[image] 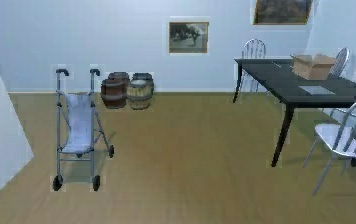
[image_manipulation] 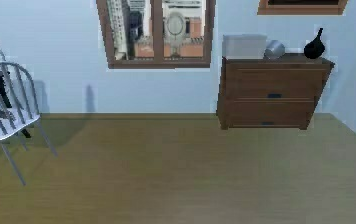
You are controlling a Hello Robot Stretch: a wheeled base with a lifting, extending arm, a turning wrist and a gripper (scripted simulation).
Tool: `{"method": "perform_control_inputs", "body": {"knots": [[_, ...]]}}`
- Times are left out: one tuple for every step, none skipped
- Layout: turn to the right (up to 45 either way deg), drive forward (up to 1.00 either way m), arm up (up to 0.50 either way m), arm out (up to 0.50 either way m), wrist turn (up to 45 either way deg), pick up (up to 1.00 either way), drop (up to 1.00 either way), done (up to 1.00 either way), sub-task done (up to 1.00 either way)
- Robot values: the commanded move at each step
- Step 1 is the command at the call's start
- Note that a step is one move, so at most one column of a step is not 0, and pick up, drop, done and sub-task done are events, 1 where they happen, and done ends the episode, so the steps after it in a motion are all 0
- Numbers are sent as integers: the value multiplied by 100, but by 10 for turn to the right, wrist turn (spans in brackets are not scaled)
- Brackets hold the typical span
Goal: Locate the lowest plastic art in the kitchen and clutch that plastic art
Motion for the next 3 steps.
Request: {"method": "perform_control_inputs", "body": {"knots": [[-240,0,0,0,0,0,0,0,0],[0,10,0,0,0,0,0,0,0],[150,0,0,0,0,0,0,0,0]]}}
